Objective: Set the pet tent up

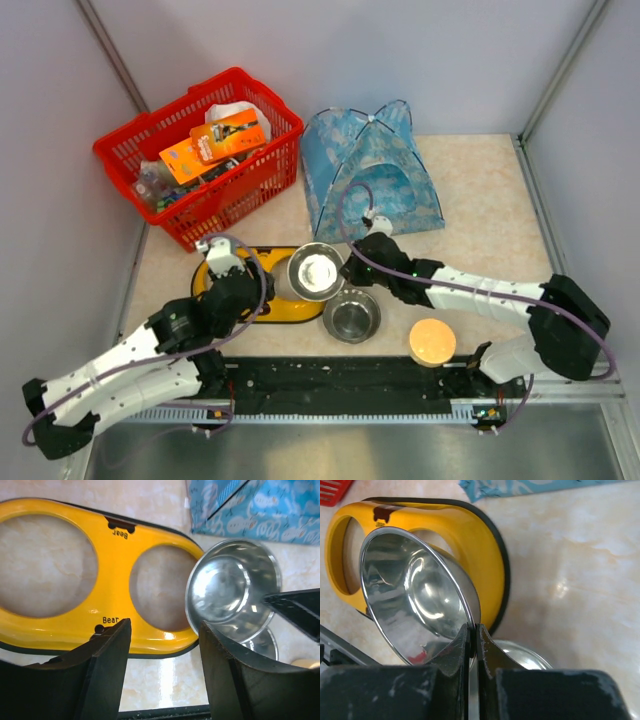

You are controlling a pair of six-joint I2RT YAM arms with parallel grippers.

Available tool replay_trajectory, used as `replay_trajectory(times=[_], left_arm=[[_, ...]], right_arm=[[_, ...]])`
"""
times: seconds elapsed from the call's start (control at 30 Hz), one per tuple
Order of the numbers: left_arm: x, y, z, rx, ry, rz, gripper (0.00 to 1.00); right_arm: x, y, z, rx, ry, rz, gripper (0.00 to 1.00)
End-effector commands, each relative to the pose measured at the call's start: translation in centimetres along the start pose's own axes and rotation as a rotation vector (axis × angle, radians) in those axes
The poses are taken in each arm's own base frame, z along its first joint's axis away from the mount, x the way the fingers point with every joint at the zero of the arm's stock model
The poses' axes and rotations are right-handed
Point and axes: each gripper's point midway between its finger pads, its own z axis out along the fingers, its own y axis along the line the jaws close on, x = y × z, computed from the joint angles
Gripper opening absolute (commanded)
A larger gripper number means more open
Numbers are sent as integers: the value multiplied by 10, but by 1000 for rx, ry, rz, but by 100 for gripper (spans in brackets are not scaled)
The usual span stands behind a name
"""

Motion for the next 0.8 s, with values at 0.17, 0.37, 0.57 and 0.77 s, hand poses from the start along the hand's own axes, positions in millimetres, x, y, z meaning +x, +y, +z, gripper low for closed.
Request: replay_trajectory(times=[0.17, 0.37, 0.57, 0.77], left_arm=[[-10, 28, -11, -41, -81, -54, 62], [-3, 33, -8, -70, -56, -28, 63], [1, 32, -6, -64, -48, -24, 64], [6, 26, -2, -39, -31, -9, 64]], right_arm=[[-11, 84, 46, -143, -2, -17, 0], [10, 78, 68, -52, 58, -74, 0], [14, 63, 74, 45, 67, -101, 1], [19, 59, 77, 70, 86, -116, 13]])
